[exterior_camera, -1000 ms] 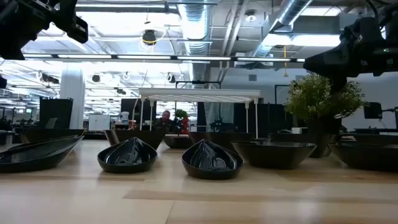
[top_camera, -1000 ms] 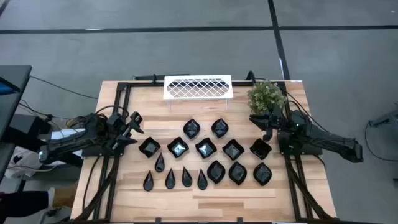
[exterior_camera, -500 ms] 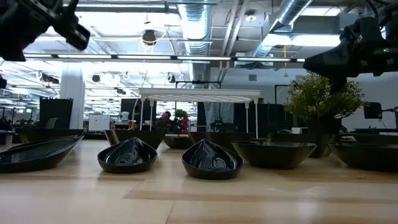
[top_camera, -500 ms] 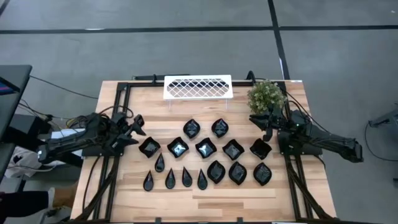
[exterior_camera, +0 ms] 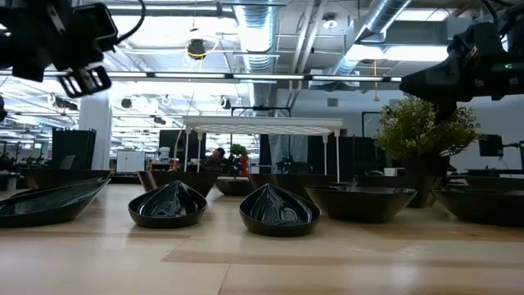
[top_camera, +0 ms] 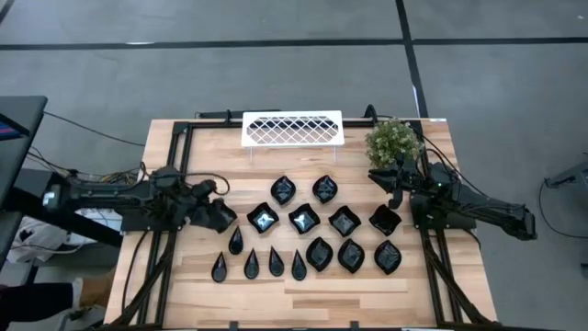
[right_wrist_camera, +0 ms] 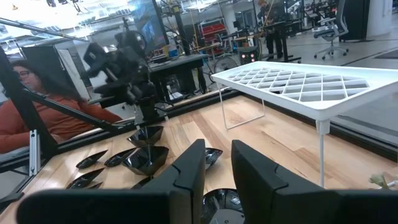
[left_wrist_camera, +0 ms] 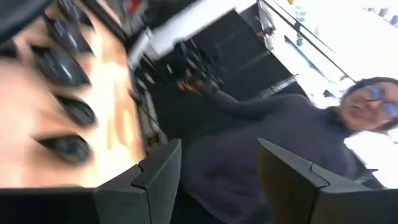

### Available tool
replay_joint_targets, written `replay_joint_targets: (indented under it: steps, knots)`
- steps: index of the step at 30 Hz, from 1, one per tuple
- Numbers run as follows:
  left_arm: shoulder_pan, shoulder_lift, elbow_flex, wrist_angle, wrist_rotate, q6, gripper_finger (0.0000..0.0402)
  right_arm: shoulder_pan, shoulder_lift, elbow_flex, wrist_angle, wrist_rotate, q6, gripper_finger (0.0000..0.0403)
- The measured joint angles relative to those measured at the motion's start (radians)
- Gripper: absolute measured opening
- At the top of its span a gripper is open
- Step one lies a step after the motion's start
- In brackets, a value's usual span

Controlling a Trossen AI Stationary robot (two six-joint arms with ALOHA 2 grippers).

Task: Pick & Place Mini shaped plates
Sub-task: Put the drop shaped plate on the shelf

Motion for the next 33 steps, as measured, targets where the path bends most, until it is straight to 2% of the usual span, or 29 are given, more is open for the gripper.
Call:
replay_joint_targets:
  steps: [3, 8, 12, 15, 18, 25, 29, 33]
  knots:
    - [-0.099, 0.039, 0.032, -0.003, -0.049, -0.094, 0.0204, 0.000, 0.000, 0.000, 0.000, 0.000, 0.000, 0.0074]
    - [-0.279, 0.092, 0.090, -0.019, -0.207, -0.199, 0.0204, 0.000, 0.000, 0.000, 0.000, 0.000, 0.000, 0.0074]
    - [-0.412, 0.118, 0.169, -0.127, -0.420, -0.238, 0.0204, 0.000, 0.000, 0.000, 0.000, 0.000, 0.000, 0.0074]
    - [-0.480, 0.128, 0.197, -0.122, -0.593, -0.238, 0.0204, 0.000, 0.000, 0.000, 0.000, 0.000, 0.000, 0.0074]
    - [-0.501, 0.128, 0.197, -0.074, -0.661, -0.238, 0.0204, 0.000, 0.000, 0.000, 0.000, 0.000, 0.000, 0.0074]
    - [-0.500, 0.128, 0.197, -0.039, -0.679, -0.212, 0.0204, 0.000, 0.000, 0.000, 0.000, 0.000, 0.000, 0.0074]
    - [-0.500, 0.128, 0.197, -0.033, -0.752, -0.197, 0.0204, 0.000, 0.000, 0.000, 0.000, 0.000, 0.000, 0.0074]
    - [-0.500, 0.128, 0.197, -0.034, -0.841, -0.279, 0.0204, 0.000, 0.000, 0.000, 0.000, 0.000, 0.000, 0.0074]
